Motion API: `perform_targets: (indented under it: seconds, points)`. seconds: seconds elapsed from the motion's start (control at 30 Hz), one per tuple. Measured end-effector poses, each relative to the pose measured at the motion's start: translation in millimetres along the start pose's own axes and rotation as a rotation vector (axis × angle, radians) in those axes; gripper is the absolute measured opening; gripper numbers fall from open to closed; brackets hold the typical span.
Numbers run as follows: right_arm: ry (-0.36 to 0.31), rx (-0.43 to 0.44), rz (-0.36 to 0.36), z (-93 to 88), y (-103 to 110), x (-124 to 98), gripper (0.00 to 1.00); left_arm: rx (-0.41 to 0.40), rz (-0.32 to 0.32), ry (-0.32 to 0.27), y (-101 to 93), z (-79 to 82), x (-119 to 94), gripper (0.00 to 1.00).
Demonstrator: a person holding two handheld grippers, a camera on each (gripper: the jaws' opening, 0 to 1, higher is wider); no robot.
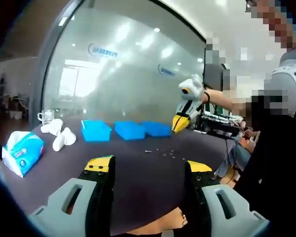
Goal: Sort the screws, nuts, and washers into the corresponding bins
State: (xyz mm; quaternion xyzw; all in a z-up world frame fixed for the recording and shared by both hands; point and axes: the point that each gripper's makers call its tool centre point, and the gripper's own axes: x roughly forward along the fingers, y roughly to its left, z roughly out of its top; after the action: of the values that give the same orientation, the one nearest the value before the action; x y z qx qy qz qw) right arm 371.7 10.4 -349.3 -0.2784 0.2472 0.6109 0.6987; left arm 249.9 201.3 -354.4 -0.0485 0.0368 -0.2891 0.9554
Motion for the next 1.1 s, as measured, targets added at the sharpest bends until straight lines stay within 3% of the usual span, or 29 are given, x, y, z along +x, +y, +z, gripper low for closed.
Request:
perform_targets:
  seconds: [0.23,0.33,0.5,0.57,0.67,0.77,0.9,1.1]
  points:
    - [-0.209,0.090,-0.304,-22.8,-16.5,-55.1,0.00,-0.012,-0.019,-0.016,0.5,3.4,10.8,0.55]
    - [-0.304,0.167,-0.434,-34.4,-20.6,-75.5,0.00,-0.013,-0.025,-0.010,0.0,1.9,13.7,0.55]
    - [-0.420,0.271,-0.668,-56.3,-24.6,-108.5,0.00,-0.013,-0.034,0.001,-2.1,-1.0,16.6,0.55]
    - [-0.449,0.276,-0.776,-65.3,-27.3,-122.8,0.00,-0.013,-0.037,0.005,-2.8,-1.5,17.7,0.55]
    - [-0.516,0.351,-0.884,-80.6,-25.1,-137.2,0.00,-0.008,-0.038,0.004,-3.5,-0.4,17.7,0.55]
    - [-0.505,0.350,-0.971,-93.0,-21.1,-145.0,0.00,-0.001,-0.039,0.008,-4.2,0.4,17.4,0.55]
    - [-0.511,0.371,-1.020,-103.8,-11.5,-146.6,0.00,0.015,-0.029,0.022,-1.2,-1.6,17.2,0.55]
    - [-0.598,0.422,-1.116,-107.2,-12.8,-162.4,0.00,-0.004,-0.039,0.011,-1.7,-1.1,17.1,0.55]
